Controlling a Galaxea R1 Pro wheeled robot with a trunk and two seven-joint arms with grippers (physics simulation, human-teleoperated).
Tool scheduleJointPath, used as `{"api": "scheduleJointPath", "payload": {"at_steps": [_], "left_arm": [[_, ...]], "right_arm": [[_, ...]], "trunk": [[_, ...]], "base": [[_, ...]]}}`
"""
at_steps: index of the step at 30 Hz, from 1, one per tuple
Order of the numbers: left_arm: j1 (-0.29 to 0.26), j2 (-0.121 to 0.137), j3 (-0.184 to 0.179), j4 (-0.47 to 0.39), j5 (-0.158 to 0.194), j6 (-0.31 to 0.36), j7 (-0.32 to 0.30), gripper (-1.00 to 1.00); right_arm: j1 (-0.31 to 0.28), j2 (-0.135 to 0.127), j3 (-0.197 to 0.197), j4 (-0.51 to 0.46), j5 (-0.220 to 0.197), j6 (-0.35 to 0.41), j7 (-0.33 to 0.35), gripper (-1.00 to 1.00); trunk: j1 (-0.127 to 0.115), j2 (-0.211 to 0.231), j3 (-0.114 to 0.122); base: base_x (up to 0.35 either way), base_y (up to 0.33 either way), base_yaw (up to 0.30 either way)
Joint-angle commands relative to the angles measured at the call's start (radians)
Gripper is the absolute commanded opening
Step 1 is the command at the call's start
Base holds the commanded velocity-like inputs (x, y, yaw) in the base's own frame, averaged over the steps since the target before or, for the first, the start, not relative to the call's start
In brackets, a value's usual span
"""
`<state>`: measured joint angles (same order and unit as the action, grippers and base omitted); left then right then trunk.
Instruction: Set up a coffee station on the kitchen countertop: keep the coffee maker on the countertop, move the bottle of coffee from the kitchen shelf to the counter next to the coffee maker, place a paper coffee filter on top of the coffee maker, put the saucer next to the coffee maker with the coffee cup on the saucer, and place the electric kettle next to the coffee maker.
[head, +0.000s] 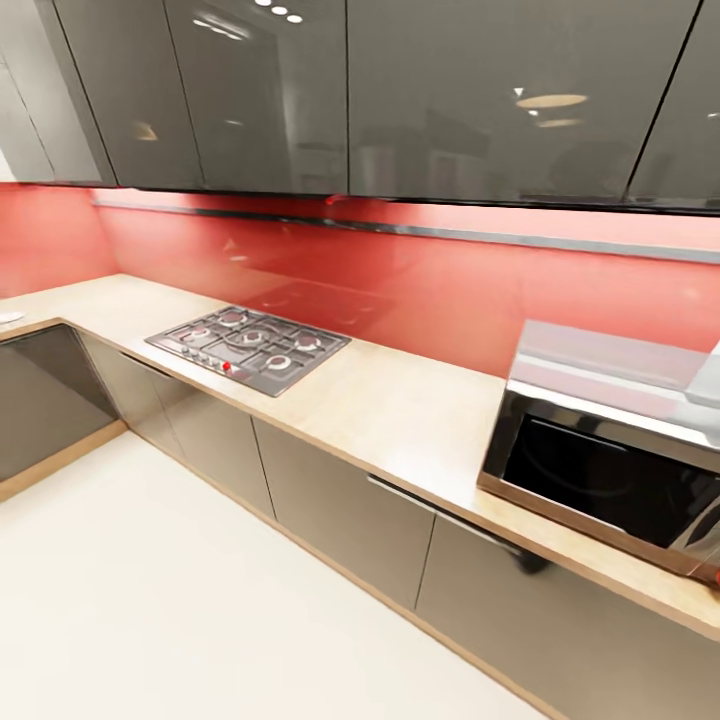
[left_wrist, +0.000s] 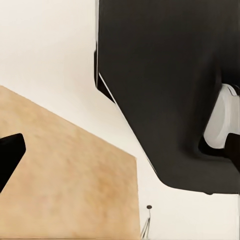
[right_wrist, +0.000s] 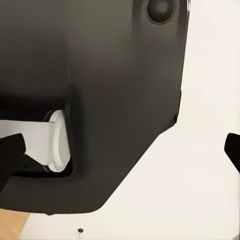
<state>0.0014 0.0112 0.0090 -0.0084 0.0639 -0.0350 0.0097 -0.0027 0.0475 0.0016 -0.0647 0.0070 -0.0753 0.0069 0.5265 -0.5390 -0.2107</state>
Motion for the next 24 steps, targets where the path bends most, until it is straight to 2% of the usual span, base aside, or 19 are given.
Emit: {"api": "scheduleJointPath", "payload": {"at_steps": [1,20,24], "left_arm": [[0.0,-0.001,0.0,-0.001,0.007,-0.002,0.001,1.0],[0.0,-0.007,0.0,-0.002,0.007,-0.002,0.001,1.0],[0.0,-0.007,0.0,-0.002,0.007,-0.002,0.001,1.0]], "right_arm": [[0.0,0.0,0.0,0.0,0.001,-0.003,0.001,1.0],[0.0,0.0,0.0,0.0,0.001,-0.003,0.001,1.0],[0.0,0.0,0.0,0.0,0.001,-0.003,0.001,1.0]], "trunk": [[-0.004,0.006,0.001],[-0.076,0.139,0.042],[-0.076,0.139,0.038]], "base": [[0.0,0.0,0.227],[0.0,0.0,0.227],[0.0,0.0,0.227]]}}
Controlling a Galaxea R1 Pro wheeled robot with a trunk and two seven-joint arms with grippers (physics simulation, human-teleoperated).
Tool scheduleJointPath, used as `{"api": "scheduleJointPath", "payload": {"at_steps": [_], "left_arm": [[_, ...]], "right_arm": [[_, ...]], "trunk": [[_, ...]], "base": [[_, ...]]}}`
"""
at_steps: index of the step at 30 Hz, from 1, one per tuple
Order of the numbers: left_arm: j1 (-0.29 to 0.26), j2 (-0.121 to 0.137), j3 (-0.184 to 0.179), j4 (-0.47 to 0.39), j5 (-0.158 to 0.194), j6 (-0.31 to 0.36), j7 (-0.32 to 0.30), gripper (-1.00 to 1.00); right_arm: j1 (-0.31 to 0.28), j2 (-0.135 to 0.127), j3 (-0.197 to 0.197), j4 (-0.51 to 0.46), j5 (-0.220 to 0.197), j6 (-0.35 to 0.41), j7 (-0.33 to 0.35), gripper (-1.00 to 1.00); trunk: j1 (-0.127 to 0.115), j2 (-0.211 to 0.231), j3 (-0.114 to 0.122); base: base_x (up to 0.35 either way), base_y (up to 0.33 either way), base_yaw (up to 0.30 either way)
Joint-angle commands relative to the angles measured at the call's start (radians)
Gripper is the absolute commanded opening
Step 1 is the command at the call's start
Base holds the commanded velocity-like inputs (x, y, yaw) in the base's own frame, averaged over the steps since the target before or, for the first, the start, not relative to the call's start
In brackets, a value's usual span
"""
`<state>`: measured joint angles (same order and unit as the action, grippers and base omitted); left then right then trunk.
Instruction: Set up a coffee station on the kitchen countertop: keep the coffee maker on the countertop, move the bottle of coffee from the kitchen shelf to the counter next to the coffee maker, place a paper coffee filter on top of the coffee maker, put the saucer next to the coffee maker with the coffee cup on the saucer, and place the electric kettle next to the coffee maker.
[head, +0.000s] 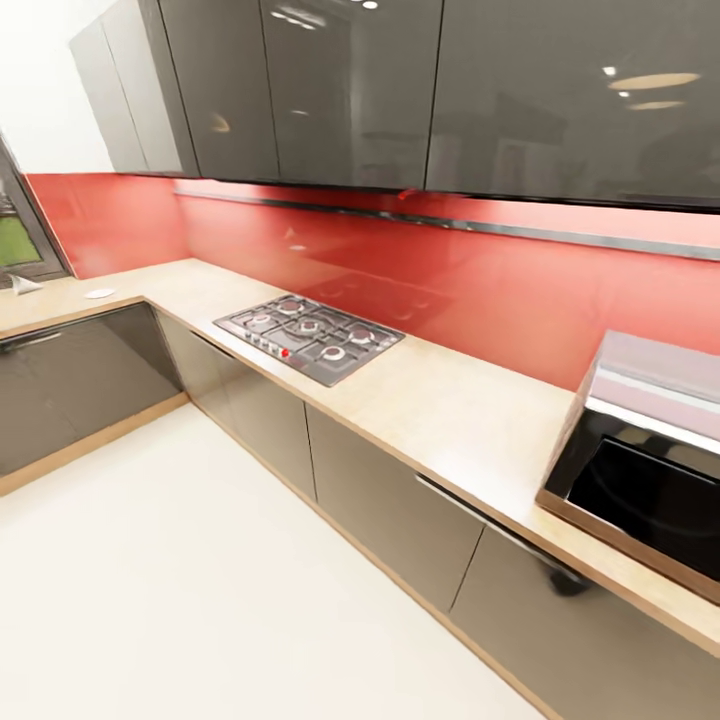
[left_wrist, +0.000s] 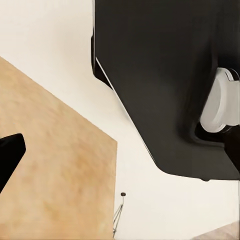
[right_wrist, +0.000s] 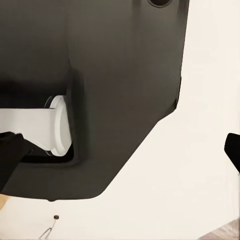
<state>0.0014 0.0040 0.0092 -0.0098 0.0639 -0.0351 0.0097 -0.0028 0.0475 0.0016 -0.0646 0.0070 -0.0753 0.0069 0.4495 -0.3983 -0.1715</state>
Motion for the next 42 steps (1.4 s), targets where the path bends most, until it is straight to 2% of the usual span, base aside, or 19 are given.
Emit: {"api": "scheduleJointPath", "payload": {"at_steps": [1,42], "left_arm": [[0.0,0.0,0.0,-0.001,0.007,-0.002,0.001,1.0],[-0.001,-0.004,0.0,-0.001,0.007,0.0,0.001,1.0]], "right_arm": [[0.0,0.0,0.0,0.0,0.001,-0.003,0.001,1.0],[0.0,0.0,0.0,0.0,0.001,-0.003,0.001,1.0]], "trunk": [[0.0,-0.002,-0.003],[0.0,-0.002,-0.044]], "base": [[0.0,0.0,0.227],[0.0,0.0,0.227]]}}
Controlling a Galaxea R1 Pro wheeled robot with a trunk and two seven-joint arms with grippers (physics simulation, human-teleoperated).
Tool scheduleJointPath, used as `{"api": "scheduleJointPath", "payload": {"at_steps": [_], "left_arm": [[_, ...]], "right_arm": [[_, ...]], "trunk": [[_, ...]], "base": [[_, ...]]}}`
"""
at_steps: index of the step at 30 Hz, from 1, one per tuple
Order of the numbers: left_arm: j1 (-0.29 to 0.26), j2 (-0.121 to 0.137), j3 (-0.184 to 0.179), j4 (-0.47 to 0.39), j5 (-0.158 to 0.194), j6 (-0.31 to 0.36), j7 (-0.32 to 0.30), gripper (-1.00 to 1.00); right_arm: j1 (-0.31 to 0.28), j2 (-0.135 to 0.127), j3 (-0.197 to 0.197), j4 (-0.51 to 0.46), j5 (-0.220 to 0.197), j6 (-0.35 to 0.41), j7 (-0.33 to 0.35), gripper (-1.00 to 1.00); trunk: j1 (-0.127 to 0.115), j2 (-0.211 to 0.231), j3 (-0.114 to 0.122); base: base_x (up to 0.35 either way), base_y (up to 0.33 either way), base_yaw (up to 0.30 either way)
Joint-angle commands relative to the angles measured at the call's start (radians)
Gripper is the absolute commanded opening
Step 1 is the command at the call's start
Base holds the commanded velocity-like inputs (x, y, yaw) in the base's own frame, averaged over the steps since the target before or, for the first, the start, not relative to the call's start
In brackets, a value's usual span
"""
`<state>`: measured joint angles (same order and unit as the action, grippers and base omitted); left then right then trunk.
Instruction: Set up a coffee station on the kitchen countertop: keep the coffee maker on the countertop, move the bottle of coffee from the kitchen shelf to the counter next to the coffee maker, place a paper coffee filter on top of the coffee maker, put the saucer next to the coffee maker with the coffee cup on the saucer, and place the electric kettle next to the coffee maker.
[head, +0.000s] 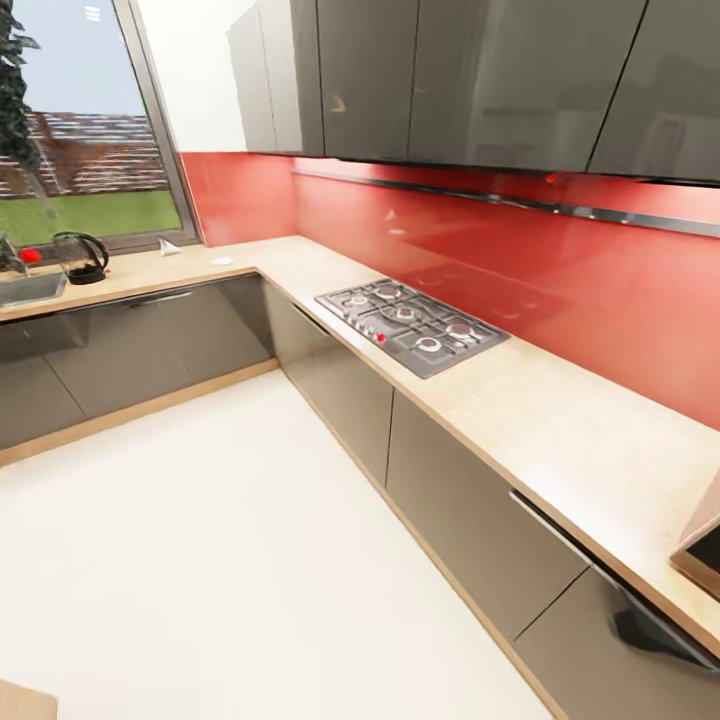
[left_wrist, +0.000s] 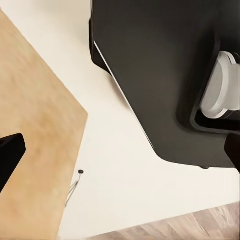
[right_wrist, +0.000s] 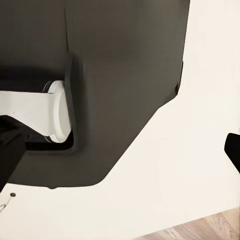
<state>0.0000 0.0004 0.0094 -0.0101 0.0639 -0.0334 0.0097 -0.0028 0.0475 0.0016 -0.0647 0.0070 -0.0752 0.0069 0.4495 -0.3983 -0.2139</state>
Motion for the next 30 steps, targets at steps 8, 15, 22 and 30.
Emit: {"api": "scheduleJointPath", "payload": {"at_steps": [8,15,22,30], "left_arm": [[0.0,0.0,0.0,-0.001,0.007,-0.002,0.001,1.0],[0.0,0.0,0.0,-0.001,0.007,-0.002,0.001,1.0],[0.0,-0.002,0.0,-0.003,0.007,-0.007,-0.007,1.0],[0.0,-0.006,0.002,-0.075,0.007,-0.008,-0.016,1.0]], "right_arm": [[0.0,0.0,0.0,0.0,0.001,-0.003,0.001,1.0],[0.0,0.0,0.0,0.0,0.001,-0.003,0.001,1.0],[0.0,0.0,0.0,0.001,0.001,-0.003,0.001,1.0],[0.0,0.0,0.0,0.001,0.001,-0.003,0.001,1.0]], "trunk": [[0.0,-0.002,-0.01],[0.0,-0.002,-0.017],[0.0,-0.002,-0.024],[0.0,-0.002,-0.032]], "base": [[0.0,0.0,0.227],[0.0,0.0,0.227],[0.0,0.0,0.227],[0.0,0.0,0.227]]}}
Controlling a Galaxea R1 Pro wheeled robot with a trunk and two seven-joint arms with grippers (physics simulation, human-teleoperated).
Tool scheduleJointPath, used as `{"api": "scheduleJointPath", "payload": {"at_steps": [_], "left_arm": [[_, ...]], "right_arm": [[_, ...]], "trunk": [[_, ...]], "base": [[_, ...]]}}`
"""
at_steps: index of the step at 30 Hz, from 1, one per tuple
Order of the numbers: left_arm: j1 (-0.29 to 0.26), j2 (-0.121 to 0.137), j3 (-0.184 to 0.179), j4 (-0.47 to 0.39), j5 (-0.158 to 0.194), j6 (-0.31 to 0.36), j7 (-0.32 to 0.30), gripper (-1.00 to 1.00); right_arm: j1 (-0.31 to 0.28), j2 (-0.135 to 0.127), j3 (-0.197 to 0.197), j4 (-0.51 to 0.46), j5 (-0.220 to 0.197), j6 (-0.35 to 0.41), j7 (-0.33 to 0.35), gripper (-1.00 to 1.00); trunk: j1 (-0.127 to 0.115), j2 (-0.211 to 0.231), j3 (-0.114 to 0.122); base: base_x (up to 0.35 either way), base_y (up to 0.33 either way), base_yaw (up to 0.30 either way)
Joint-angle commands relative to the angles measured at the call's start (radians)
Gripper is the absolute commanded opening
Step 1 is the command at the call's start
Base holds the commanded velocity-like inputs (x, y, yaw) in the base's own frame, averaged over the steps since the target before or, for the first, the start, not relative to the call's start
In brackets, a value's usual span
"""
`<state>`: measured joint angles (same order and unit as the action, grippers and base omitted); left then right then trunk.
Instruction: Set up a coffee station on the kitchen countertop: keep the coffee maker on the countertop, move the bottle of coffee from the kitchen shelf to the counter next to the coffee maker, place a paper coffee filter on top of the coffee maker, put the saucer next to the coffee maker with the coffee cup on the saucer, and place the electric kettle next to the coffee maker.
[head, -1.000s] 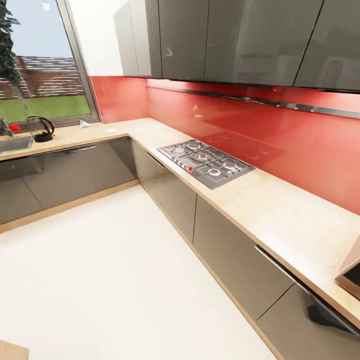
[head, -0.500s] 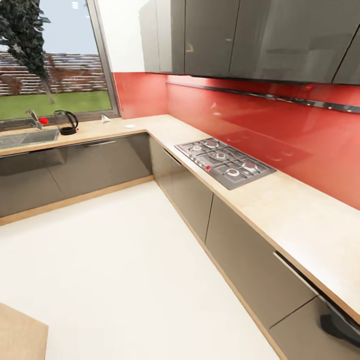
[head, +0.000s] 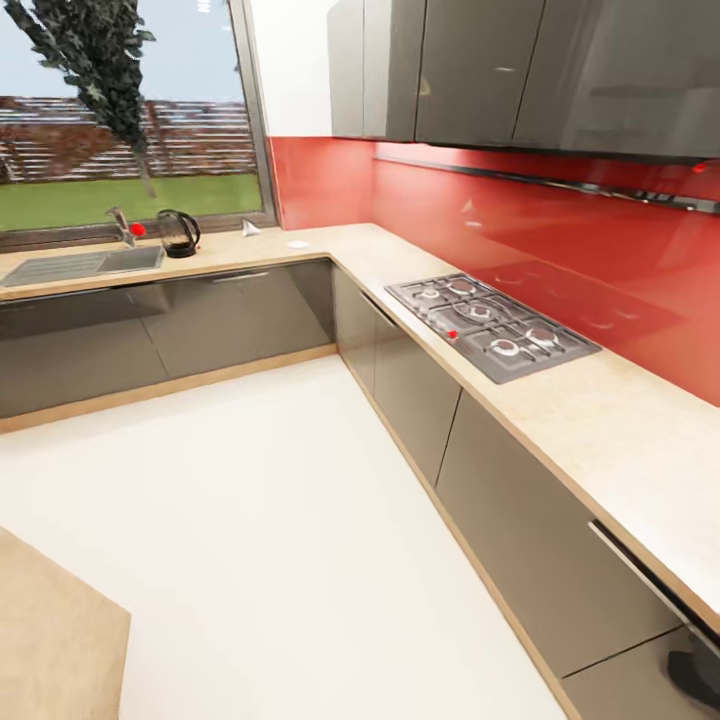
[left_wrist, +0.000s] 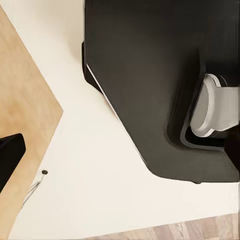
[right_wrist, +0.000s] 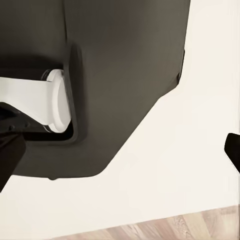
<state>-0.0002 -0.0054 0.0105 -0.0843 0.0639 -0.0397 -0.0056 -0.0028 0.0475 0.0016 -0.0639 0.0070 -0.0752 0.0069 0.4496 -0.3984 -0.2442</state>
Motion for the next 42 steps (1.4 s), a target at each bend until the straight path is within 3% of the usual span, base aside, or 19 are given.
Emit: {"api": "scheduleJointPath", "payload": {"at_steps": [1,8,20,29,35,36,40,42], "left_arm": [[0.0,0.0,0.0,-0.017,0.007,-0.002,-0.001,1.0],[-0.004,0.009,-0.003,-0.133,0.006,0.0,0.002,1.0],[-0.015,0.028,-0.005,-0.151,-0.006,-0.003,0.007,1.0],[-0.105,0.032,-0.006,-0.152,-0.007,-0.002,0.011,1.0],[-0.209,0.027,-0.012,-0.154,-0.007,-0.002,0.009,1.0],[-0.23,0.025,-0.013,-0.153,-0.007,-0.002,0.009,1.0],[-0.237,0.032,-0.011,-0.152,-0.007,-0.017,0.01,1.0],[-0.235,0.041,-0.008,-0.149,-0.006,-0.066,0.01,1.0]], "right_arm": [[0.0,-0.001,0.0,0.001,0.001,-0.003,0.001,1.0],[0.0,-0.001,-0.001,0.0,0.001,-0.003,0.001,1.0],[0.0,-0.002,-0.005,0.0,0.0,-0.003,0.001,1.0],[0.0,-0.011,-0.007,-0.037,-0.001,-0.002,0.001,1.0],[0.0,-0.043,-0.008,-0.16,-0.001,-0.001,-0.012,1.0],[0.0,-0.067,-0.008,-0.246,-0.001,-0.002,-0.017,1.0],[0.0,-0.086,-0.008,-0.392,-0.001,-0.002,-0.019,1.0],[0.0,-0.087,-0.008,-0.472,-0.001,-0.002,-0.019,1.0]], "trunk": [[0.0,-0.002,-0.003],[0.0,-0.002,-0.01],[0.0,-0.002,-0.022],[0.0,-0.002,-0.031],[0.0,-0.002,-0.037],[0.0,-0.002,-0.038],[0.0,-0.002,-0.042],[0.0,-0.002,-0.045]], "base": [[0.0,0.0,0.227],[0.0,0.0,0.227],[0.009,0.0,0.227],[0.275,0.0,0.227],[0.338,0.0,0.226],[0.339,0.0,0.219],[0.34,0.0,0.215],[0.34,0.0,0.214]]}}
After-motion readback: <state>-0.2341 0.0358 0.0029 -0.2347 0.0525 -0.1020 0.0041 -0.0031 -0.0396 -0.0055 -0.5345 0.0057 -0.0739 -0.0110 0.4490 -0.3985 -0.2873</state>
